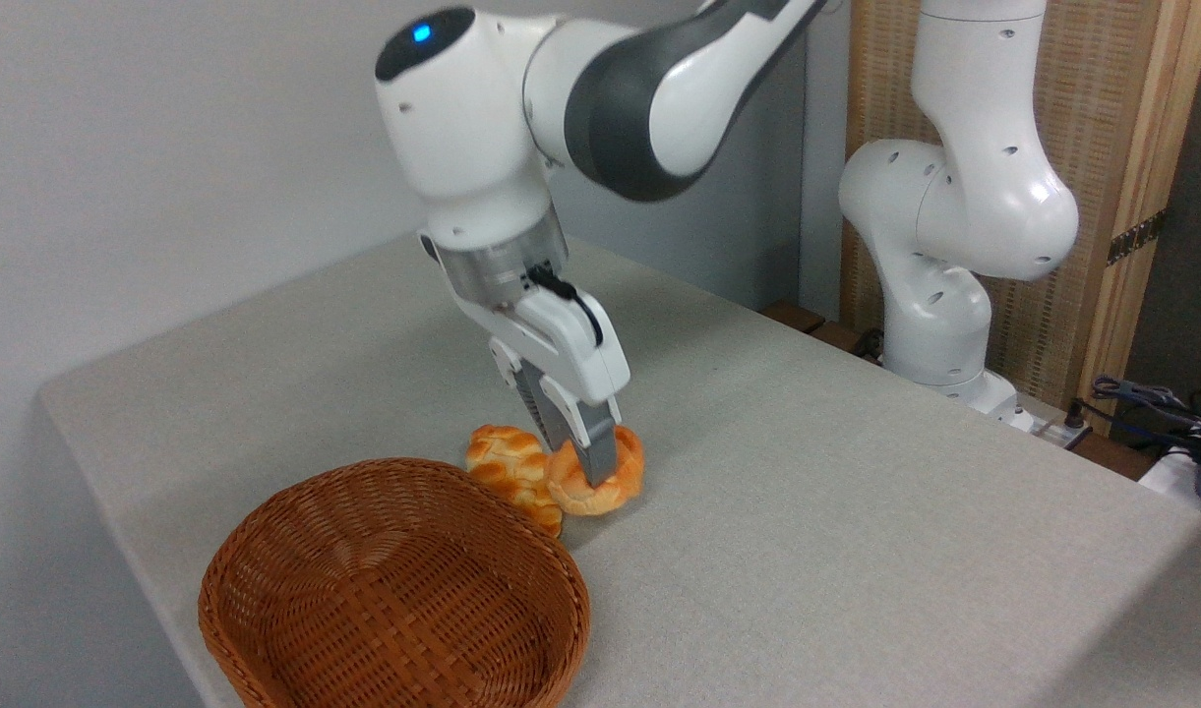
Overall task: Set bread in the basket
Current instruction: 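Carry the bread roll over the wicker basket and lower it inside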
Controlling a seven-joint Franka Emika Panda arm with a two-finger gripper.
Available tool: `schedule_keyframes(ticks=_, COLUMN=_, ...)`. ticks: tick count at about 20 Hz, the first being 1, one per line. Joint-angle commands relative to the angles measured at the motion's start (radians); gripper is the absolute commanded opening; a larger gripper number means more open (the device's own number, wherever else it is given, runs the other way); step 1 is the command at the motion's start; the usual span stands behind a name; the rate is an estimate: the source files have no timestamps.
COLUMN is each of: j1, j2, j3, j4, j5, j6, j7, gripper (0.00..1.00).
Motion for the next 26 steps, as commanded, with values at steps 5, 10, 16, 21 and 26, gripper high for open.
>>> schedule_keyframes(ticks=5, j1=-0.006, j2=0.001, j3=0.020, j4=0.131, j5=-0.058, j6=0.017, j7=0.023, gripper=0.48)
schedule_keyframes(ticks=10, j1=-0.006, j2=0.027, j3=0.021, j4=0.131, j5=-0.060, j6=0.215, j7=0.020, gripper=0.53)
schedule_keyframes(ticks=16, j1=-0.005, j2=0.099, j3=0.021, j4=0.130, j5=-0.052, j6=0.322, j7=0.020, gripper=1.00)
schedule_keyframes(ticks=21, j1=-0.005, j2=0.098, j3=0.021, j4=0.130, j5=-0.052, j6=0.324, j7=0.014, gripper=1.00)
schedule_keyframes(ticks=26, j1=-0.002, j2=0.090, j3=0.023, j4=0.130, j5=-0.055, j6=0.324, j7=0.012, gripper=1.00)
